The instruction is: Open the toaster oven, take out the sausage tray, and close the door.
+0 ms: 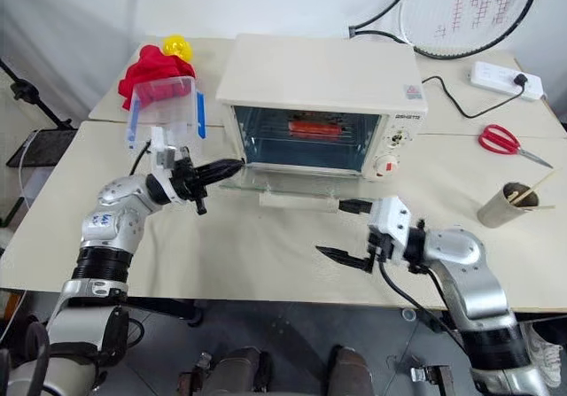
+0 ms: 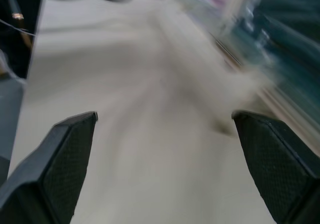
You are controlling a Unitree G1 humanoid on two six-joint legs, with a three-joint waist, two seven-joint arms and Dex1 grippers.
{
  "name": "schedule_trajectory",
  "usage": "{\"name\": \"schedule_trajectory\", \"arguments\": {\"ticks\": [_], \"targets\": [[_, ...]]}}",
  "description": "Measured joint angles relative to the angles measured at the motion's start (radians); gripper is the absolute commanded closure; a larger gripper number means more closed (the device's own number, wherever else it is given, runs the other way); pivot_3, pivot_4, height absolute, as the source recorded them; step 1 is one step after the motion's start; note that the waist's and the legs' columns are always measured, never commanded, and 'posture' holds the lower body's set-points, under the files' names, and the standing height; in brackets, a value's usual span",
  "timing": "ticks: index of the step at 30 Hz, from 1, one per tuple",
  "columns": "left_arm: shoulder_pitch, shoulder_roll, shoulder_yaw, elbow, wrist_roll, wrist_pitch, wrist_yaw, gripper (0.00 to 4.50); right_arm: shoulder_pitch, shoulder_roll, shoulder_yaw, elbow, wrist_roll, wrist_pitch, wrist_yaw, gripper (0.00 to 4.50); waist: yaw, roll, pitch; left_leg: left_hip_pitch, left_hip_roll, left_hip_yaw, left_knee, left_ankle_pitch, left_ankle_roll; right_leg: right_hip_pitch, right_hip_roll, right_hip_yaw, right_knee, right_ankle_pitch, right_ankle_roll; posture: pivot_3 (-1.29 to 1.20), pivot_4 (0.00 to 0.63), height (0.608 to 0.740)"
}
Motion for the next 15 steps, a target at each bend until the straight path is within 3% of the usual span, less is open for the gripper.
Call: {"name": "schedule_trajectory", "arguments": {"ticks": [4, 7, 15], "targets": [[0.053, -0.018, -0.024, 0.008, 0.022, -0.02, -0.016, 4.48, 0.224, -0.041, -0.201, -0.039, 0.003, -0.006, -0.044, 0.0, 0.004, 0.0, 0.0, 0.0, 0.0, 0.0, 0.002, 0.0, 0.001, 0.0, 0.0, 0.0, 0.001, 0.0, 0.0, 0.0, 0.15, 0.74], [0.064, -0.04, -0.046, 0.022, 0.043, -0.033, -0.015, 4.48, 0.246, -0.049, -0.291, -0.069, 0.017, 0.0, -0.087, 0.0, -0.011, 0.0, 0.0, 0.001, 0.001, 0.001, 0.004, 0.0, 0.001, 0.0, 0.0, 0.002, 0.005, 0.0, 0.0, 0.0, 0.15, 0.74], [0.092, -0.062, -0.057, 0.027, 0.087, -0.111, -0.004, 4.48, 0.104, -0.044, -0.229, -0.136, 0.003, 0.054, -0.182, 0.0, -0.009, 0.0, 0.0, 0.002, 0.001, 0.001, 0.005, -0.001, 0.001, 0.0, 0.0, 0.003, 0.005, 0.0, 0.0, 0.0, 0.15, 0.74]]}}
